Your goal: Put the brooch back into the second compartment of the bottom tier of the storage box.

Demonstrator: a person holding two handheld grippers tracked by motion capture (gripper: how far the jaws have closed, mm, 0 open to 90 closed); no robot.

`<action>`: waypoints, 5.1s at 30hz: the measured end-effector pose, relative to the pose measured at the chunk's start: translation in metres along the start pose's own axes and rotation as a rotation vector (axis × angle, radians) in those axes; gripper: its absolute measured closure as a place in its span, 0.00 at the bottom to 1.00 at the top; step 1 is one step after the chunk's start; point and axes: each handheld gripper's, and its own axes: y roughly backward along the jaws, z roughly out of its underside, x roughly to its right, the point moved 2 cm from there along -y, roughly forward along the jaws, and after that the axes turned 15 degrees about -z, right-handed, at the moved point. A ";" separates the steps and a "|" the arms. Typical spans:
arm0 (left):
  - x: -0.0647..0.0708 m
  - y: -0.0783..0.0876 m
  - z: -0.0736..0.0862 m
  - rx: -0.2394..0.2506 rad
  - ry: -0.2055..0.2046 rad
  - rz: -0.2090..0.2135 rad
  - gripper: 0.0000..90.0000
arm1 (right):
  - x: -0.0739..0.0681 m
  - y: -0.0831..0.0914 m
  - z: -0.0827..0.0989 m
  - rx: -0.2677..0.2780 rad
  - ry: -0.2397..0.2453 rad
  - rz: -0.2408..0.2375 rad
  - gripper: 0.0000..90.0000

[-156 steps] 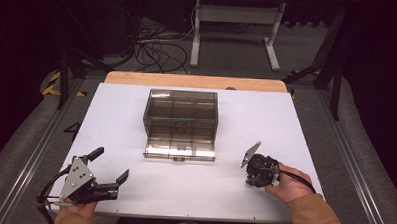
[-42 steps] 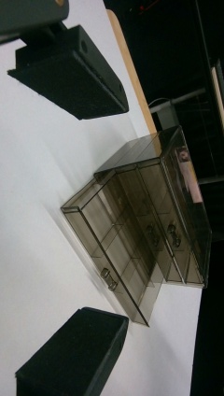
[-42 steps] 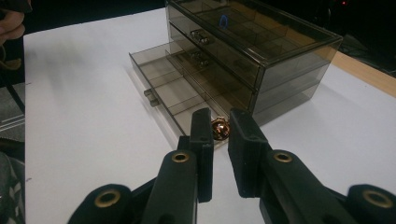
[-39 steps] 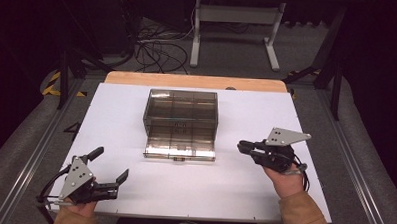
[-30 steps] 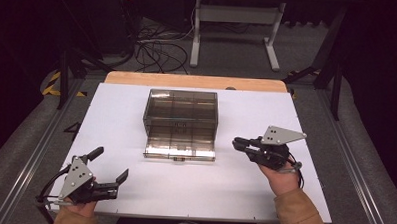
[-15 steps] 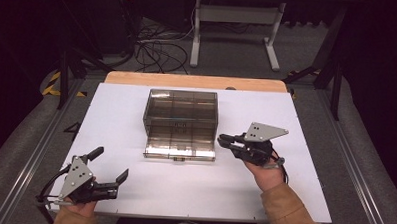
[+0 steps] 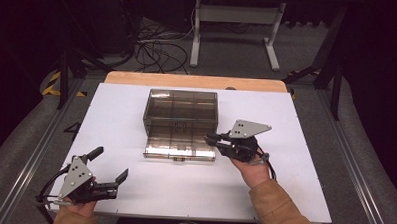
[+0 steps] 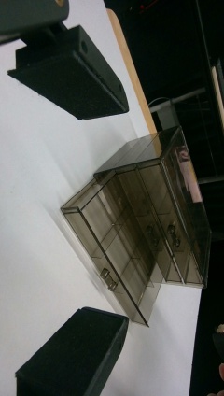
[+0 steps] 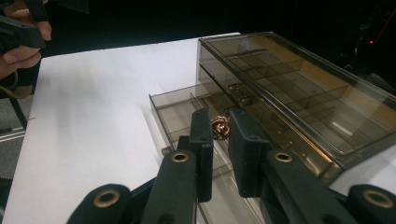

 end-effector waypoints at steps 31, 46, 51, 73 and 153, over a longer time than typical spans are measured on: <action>0.000 -0.001 0.000 0.000 -0.003 0.003 0.04 | 0.007 -0.058 0.005 0.021 -0.031 -0.028 0.89; 0.000 0.000 0.000 0.001 -0.003 0.005 0.04 | 0.007 -0.068 0.007 0.039 -0.029 -0.032 0.89; 0.000 -0.001 0.000 0.000 -0.003 0.007 0.04 | 0.009 -0.071 0.010 0.022 -0.034 -0.028 0.89; 0.000 -0.001 0.001 -0.004 -0.003 0.010 0.04 | 0.018 -0.099 0.030 -0.087 -0.099 -0.015 0.89; 0.000 0.000 0.000 0.001 -0.001 0.011 0.04 | 0.003 -0.083 0.004 -0.074 -0.058 -0.021 0.35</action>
